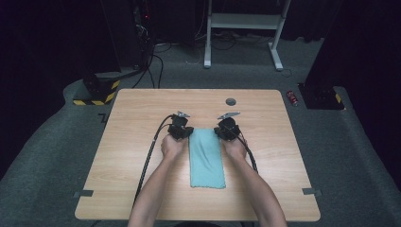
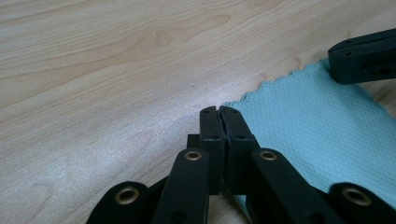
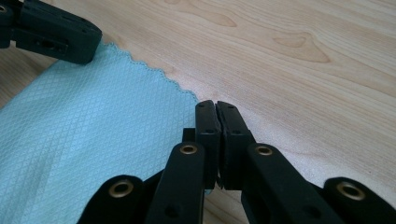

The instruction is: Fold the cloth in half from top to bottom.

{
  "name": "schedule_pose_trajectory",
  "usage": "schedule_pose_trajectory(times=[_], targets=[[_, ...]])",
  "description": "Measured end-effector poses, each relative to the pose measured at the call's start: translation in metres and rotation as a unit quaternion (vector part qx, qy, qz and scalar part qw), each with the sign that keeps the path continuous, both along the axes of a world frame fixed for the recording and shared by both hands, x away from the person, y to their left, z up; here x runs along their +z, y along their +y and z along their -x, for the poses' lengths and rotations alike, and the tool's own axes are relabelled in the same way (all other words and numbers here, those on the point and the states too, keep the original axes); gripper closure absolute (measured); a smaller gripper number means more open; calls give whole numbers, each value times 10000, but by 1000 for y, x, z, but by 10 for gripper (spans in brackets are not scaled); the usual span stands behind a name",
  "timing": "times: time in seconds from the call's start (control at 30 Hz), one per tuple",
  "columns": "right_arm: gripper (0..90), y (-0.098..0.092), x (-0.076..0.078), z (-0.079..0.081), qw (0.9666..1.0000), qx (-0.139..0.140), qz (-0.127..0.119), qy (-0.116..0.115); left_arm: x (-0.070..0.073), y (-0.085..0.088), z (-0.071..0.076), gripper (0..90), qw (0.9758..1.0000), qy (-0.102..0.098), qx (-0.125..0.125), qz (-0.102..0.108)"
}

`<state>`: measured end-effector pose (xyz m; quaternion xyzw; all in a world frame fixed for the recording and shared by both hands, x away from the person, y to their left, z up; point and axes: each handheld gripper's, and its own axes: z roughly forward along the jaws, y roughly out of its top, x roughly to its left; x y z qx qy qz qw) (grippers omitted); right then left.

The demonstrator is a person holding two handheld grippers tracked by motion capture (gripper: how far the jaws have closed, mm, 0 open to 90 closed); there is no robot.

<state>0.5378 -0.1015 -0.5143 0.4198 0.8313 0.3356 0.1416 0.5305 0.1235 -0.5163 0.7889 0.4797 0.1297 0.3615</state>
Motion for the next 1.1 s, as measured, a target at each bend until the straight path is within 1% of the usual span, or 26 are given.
schedule_pose_trajectory(times=[0.03,0.07,0.1,0.17,0.27,0.37,0.5,0.57,0.63,0.77,0.97,1.1], targets=[[895,1,2,-2,10000,37,66,15,0,1,0,889,10000,17,11,66],[896,1,4,-2,10000,50,72,10,0,2,0,891,10000,12,0,74],[898,1,7,-3,9999,79,50,-61,0,2,0,893,10000,4,-15,77],[899,-1,10,-2,9999,86,-6,-106,1,2,0,895,9999,-26,-26,139],[900,-3,10,-2,9999,110,-17,-121,5,3,1,896,9996,-70,-37,265],[900,-6,13,-1,9998,105,-116,-101,8,4,2,896,9995,-131,-72,289],[900,-8,16,1,9996,135,-197,-153,16,6,4,897,9988,-218,-107,433],[900,-8,18,2,9995,139,-229,-167,19,7,6,897,9985,-271,-138,452],[900,-9,20,3,9994,171,-235,-199,22,8,6,897,9982,-265,-155,523],[900,-11,23,5,9991,202,-294,-249,23,9,7,897,9979,-254,-173,578],[900,-16,24,9,9985,228,-411,-283,29,8,10,897,9971,-333,-240,634],[900,-19,25,12,9981,251,-479,-298,33,7,14,897,9969,-367,-333,618]])
